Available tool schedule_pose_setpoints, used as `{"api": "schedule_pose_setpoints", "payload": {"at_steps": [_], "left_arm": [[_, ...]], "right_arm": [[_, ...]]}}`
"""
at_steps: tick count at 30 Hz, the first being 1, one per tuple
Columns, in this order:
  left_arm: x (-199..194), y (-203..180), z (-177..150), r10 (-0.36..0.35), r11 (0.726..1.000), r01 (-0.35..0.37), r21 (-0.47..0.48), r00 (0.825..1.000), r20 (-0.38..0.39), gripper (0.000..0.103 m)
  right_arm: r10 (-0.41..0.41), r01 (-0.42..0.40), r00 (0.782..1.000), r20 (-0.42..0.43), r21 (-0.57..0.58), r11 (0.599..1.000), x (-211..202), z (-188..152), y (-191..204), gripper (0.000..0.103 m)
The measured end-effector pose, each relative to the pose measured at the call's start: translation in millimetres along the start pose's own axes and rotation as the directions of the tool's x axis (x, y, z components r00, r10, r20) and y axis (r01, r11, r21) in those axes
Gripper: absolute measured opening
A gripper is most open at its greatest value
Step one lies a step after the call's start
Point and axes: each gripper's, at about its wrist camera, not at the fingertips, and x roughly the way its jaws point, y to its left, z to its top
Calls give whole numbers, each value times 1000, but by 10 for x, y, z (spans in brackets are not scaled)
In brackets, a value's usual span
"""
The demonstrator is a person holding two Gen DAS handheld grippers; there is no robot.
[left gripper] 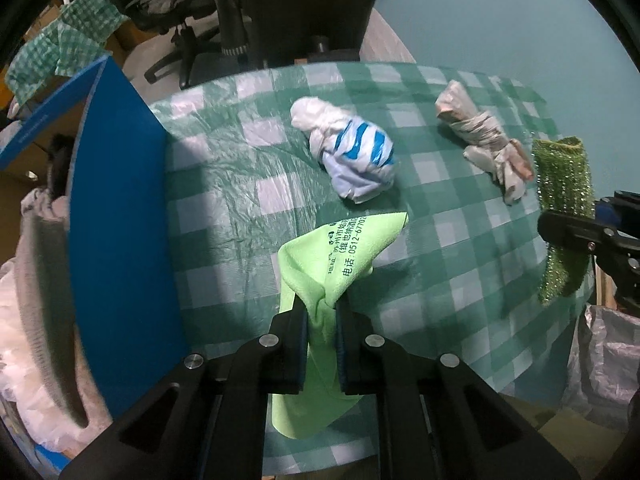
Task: Organize soft objects
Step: 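Carry the green scrubber toward the box with the right tool while the left tool carries the cloth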
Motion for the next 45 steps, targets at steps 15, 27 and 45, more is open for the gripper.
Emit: {"api": "schedule_pose_setpoints", "payload": {"at_steps": [15,27,45], "left_arm": [[-511,185,75,-2,1000,4,-26,998,68,11],[-935,317,62,20,998,-11,-64,990,141,11],[-1243,817,-78,54,986,-23,-164,981,186,11]], "right_arm": [[16,-14,998,54,-42,999,-339,154,267,22],[42,-34,996,82,-96,995,-588,302,566,22],[103,-85,991,88,-188,978,-599,564,1139,22]]}}
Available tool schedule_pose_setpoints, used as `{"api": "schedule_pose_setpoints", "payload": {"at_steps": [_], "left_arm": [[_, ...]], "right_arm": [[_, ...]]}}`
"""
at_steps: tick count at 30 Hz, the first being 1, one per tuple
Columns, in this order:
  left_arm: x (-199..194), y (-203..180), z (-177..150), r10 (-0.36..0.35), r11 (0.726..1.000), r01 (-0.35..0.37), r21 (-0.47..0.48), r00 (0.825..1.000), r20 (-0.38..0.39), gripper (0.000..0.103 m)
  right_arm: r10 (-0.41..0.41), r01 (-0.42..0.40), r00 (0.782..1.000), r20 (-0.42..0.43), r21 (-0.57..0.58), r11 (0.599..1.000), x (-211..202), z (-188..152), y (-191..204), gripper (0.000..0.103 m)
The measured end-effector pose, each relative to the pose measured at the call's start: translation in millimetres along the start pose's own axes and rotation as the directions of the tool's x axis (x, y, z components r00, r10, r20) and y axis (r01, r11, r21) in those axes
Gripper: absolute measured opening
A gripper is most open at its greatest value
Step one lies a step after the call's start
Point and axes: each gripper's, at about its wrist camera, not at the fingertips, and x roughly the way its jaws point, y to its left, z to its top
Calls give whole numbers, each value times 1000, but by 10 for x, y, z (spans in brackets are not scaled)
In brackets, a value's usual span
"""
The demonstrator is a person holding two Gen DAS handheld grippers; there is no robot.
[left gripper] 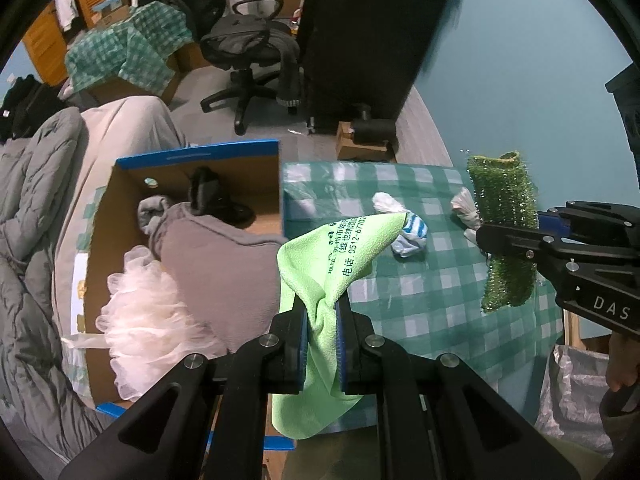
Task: Organize soft objects
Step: 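Carry the green scrubber toward the box with the right tool while the left tool carries the cloth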
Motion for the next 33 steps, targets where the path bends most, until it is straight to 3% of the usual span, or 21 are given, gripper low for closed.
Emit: {"api": "schedule_pose_setpoints", "payload": {"at_steps": [23,33], "left_arm": [[-174,900,36,40,992,-36,-124,999,34,11],[21,1337,134,47,985,-42,-169,999,21,11]], "right_arm": [[77,-78,997,-15,-89,993,382,521,712,23],[99,-103,994,-44,-118,988,672,782,1063,23]]}}
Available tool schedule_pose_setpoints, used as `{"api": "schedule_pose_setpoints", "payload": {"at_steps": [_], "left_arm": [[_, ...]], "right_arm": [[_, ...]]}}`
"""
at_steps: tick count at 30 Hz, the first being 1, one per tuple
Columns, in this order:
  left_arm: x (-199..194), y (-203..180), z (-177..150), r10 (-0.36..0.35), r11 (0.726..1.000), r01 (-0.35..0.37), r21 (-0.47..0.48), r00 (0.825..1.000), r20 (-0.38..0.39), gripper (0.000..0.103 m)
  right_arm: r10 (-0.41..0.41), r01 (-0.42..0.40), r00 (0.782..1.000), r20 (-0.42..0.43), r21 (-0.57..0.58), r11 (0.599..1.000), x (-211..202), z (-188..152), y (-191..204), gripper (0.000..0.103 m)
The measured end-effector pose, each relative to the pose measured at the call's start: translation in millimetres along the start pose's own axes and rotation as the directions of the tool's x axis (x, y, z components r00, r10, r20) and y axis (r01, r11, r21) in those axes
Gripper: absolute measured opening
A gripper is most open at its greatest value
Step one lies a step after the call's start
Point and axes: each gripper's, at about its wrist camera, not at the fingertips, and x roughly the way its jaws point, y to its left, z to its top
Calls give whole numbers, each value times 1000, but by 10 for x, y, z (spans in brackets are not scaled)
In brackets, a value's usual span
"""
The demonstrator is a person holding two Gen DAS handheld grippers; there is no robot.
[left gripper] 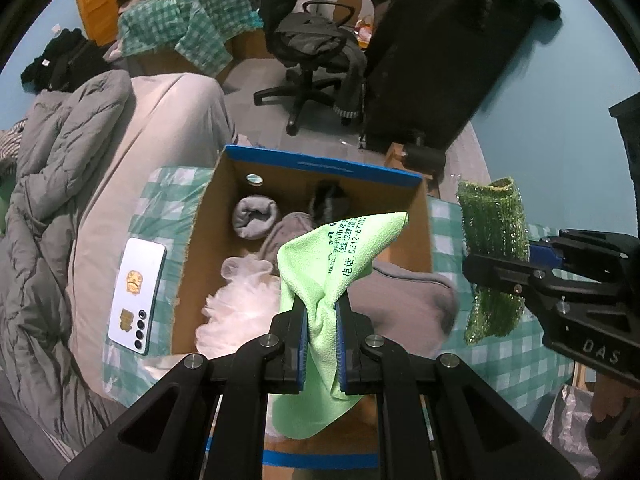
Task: Organize soft objects
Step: 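Carry the green scrubber toward the box with the right tool while the left tool carries the cloth, then open the right tool to drop the scrubber in the box while the left tool releases the cloth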
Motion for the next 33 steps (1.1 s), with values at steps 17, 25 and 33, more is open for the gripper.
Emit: {"api": "schedule_pose_setpoints", "payload": {"at_steps": [17,25,33], "left_arm": [[372,282,172,-3,1000,3,1,998,-59,12],[362,337,169,4,1000,-4,-2,998,-57,33],[248,330,132,13,1000,-13,-5,999,-42,44]], "right_arm": [[24,-21,998,-54,60,998,482,312,130,23],[-21,25,998,-59,68,997,531,350,161,41],[-51,54,998,-38,88,995,422,326,96,53]]}}
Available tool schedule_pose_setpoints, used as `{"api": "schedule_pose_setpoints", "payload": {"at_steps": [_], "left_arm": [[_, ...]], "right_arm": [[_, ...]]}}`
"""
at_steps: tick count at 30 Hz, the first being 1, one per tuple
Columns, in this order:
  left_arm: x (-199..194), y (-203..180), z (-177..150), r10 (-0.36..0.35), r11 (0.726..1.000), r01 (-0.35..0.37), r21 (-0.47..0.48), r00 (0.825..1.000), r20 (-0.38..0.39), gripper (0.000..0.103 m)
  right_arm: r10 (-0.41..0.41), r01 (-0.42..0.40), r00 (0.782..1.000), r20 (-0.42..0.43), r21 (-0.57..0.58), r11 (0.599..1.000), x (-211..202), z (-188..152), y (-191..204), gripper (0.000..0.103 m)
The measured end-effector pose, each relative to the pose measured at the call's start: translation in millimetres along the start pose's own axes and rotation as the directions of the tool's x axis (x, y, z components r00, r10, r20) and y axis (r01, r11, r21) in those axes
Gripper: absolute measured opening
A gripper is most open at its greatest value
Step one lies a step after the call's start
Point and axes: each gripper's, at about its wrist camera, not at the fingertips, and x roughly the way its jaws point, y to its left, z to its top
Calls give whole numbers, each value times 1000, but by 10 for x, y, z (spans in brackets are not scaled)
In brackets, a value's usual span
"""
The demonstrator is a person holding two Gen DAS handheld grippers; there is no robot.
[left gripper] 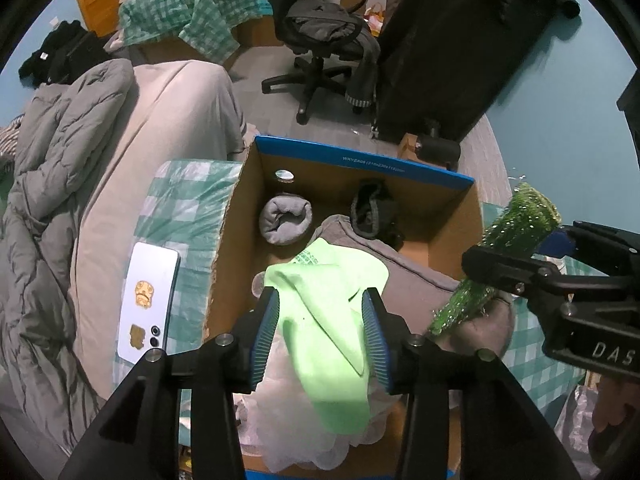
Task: Organize soft objects
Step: 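Open the right tool to drop the scrubber in the box while the left tool releases the cloth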
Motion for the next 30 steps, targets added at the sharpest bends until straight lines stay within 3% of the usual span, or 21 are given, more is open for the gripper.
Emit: {"api": "schedule_pose_setpoints", "payload": {"at_steps": [12,16,30], "left_arm": [[-251,-153,-128,-12,1000,13,-28,999,33,54],[-303,-228,-177,-7,1000,8,-26,999,41,54],[-442,-406,-368,16,999,-14,-49,998,55,57]], "right_arm": [[-18,18,999,31,19,1000,-260,-117,-217,65],[13,-14,998,63,18,1000,-355,-143,-245,76],[19,-17,998,57,-25,1000,-493,-259,-289,77]]}}
